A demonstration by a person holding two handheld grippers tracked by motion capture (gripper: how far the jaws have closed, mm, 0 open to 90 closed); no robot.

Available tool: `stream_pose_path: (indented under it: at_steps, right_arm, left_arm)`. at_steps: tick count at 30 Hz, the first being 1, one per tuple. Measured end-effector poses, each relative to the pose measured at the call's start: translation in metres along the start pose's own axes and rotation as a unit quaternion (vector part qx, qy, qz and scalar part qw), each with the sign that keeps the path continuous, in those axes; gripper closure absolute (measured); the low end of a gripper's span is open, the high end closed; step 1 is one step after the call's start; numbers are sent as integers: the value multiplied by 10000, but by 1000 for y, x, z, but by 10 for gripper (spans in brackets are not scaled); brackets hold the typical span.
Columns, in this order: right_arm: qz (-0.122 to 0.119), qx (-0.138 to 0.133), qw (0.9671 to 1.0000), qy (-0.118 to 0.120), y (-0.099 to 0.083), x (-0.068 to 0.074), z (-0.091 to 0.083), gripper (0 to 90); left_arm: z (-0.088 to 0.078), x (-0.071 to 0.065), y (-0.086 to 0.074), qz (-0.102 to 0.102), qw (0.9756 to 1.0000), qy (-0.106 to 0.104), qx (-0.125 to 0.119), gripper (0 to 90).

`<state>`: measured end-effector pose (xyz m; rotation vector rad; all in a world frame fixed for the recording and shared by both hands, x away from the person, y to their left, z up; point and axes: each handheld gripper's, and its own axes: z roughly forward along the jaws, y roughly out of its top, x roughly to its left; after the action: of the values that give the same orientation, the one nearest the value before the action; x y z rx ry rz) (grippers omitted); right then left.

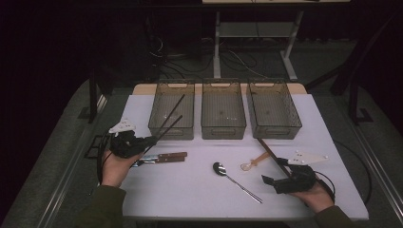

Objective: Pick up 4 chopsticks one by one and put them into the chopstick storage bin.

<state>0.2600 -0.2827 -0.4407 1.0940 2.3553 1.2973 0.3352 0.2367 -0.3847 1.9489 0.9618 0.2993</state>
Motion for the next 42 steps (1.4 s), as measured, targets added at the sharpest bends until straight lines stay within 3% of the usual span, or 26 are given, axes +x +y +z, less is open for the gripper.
stream_pose_path:
  at_steps: [13,26,42]
  right_arm:
    - [3,-20,10000,13,0,0,0,94]
    - [-4,-43,10000,23,0,0,-1,94]
    - [29,-94,9999,27,0,1,-3,94]
  left_arm:
    - [17,13,29,-91,9999,104,-104,857]
    - [39,21,68,64,9998,159,-61,857]
    - [74,44,97,-233,9993,252,-119,857]
